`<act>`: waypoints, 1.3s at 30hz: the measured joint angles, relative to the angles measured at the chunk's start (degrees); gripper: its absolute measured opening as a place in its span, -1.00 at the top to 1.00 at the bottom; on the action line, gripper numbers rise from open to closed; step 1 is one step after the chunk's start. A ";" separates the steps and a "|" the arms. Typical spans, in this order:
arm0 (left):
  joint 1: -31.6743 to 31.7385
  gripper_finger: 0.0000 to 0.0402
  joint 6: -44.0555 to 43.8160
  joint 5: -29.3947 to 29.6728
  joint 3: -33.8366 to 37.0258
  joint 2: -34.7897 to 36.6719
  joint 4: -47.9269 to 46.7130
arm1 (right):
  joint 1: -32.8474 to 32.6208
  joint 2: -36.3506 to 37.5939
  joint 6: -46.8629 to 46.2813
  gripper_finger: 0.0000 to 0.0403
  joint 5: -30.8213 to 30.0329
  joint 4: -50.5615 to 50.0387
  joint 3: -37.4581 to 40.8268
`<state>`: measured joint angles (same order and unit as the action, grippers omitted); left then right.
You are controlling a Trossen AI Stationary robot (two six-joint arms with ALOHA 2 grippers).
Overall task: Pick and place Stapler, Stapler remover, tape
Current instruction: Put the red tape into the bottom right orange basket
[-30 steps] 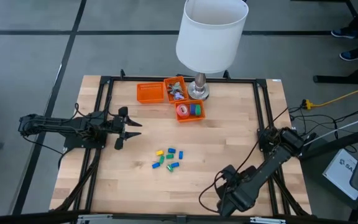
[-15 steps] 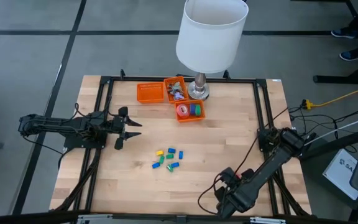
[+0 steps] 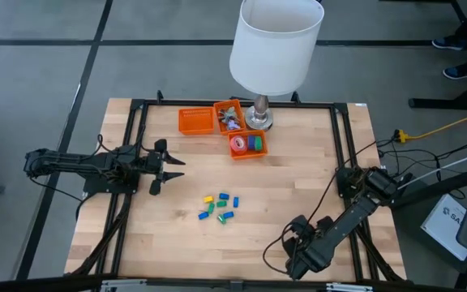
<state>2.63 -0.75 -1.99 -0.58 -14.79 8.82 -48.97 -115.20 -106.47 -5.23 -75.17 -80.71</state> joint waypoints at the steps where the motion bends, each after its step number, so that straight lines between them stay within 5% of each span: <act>1: 0.00 0.16 0.00 0.00 0.00 0.02 -0.01 | 0.00 0.00 -1.16 -0.98 -0.08 0.02 0.68; 8: 0.00 0.16 0.00 0.01 0.00 0.02 -0.02 | 0.11 0.00 -4.31 -0.97 -3.04 1.96 2.91; 13: 0.00 0.16 0.00 0.00 -0.01 0.01 -0.01 | 1.17 0.00 -5.56 -0.78 -3.37 1.91 2.91; 27: 0.00 0.16 0.00 0.01 0.00 0.00 -0.02 | 10.06 0.00 -2.30 0.49 -2.90 4.96 2.91; 39: 0.00 0.16 0.00 0.00 0.00 0.00 -0.02 | 20.32 0.00 6.77 0.49 -4.52 9.77 2.73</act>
<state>2.63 -0.75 -1.98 -0.58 -14.79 8.80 -28.65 -115.20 -99.70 -9.75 -65.40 -77.98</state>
